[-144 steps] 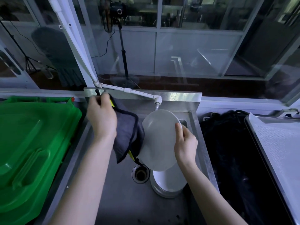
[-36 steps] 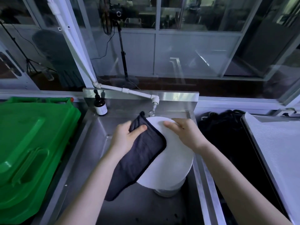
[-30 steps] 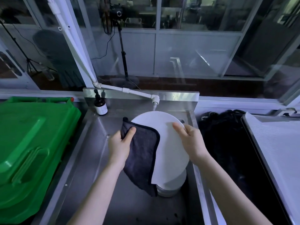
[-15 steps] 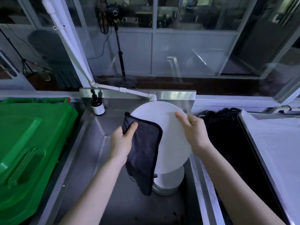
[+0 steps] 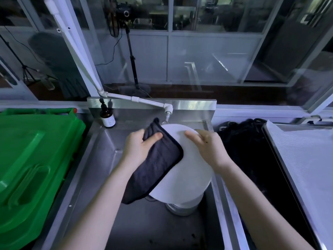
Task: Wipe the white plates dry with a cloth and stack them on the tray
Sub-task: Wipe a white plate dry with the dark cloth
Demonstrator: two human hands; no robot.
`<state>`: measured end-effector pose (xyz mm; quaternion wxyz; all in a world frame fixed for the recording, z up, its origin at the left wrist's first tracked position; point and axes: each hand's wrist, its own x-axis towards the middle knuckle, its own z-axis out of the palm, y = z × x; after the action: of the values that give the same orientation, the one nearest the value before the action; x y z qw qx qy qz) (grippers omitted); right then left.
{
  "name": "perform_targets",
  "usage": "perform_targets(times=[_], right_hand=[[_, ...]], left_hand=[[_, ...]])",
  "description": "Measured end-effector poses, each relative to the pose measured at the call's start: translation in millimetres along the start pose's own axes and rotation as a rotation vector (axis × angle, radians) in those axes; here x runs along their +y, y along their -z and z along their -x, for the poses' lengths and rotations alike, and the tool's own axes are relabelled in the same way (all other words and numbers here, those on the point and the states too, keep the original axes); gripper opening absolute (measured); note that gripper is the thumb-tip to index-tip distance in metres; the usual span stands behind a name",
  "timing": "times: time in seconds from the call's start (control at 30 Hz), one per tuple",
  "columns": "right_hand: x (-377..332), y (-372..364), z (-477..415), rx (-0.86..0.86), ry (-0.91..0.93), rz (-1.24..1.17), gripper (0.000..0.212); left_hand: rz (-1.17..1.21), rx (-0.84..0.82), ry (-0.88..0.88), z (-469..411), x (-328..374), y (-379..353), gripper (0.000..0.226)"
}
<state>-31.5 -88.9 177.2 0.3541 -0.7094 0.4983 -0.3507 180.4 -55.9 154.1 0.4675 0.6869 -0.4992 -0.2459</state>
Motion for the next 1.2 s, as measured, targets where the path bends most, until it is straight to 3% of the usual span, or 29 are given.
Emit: perform_targets(times=[0.13,0.2,0.3,0.37,0.43,0.53,0.6,0.7,0.8,1.0,1.03,1.1,1.2], right_hand=[[10,-40,28,0.416,-0.342,-0.507,0.055],[17,-52,34,0.44,-0.455,-0.568,0.053],[25,-37,29,0.229,-0.407,-0.456,0.051],[23,-12,16,0.103,-0.273,-0.366,0.048],[12,9,0,-0.054,-0.131,-0.198,0.036],[-6,13,-17,-0.334,0.033,0.123,0.056],[-9,7,-21,-0.389,0.121,0.216,0.056],[-5,0,-16,-0.29,0.18,0.186,0.047],[6,-6,-4,-0.133,0.012,-0.055,0.058],[11,-66,30,0.54,-0.528,-0.551,0.06],[13,-74,32,0.546,-0.572,-0.579,0.058],[21,-71,34,0.399,-0.517,-0.537,0.052],[21,-32,20,0.149,-0.219,-0.372,0.032]], left_hand=[[0.322,0.253,0.408,15,-11,-7,0.037],[0.373,0.28,0.499,25,-19,-13,0.033],[0.387,0.233,0.49,29,-26,-8,0.029],[0.328,0.193,0.414,26,-24,0,0.031],[0.181,0.093,0.26,21,-15,5,0.038],[0.01,-0.108,-0.012,12,5,6,0.05],[-0.045,-0.21,-0.119,8,13,3,0.05],[-0.02,-0.213,-0.125,5,9,1,0.049],[0.025,-0.098,-0.02,3,-3,5,0.046],[0.354,0.335,0.548,29,-30,-17,0.039],[0.389,0.369,0.593,33,-32,-19,0.036],[0.459,0.37,0.597,35,-35,-15,0.031],[0.356,0.261,0.452,33,-35,2,0.035]])
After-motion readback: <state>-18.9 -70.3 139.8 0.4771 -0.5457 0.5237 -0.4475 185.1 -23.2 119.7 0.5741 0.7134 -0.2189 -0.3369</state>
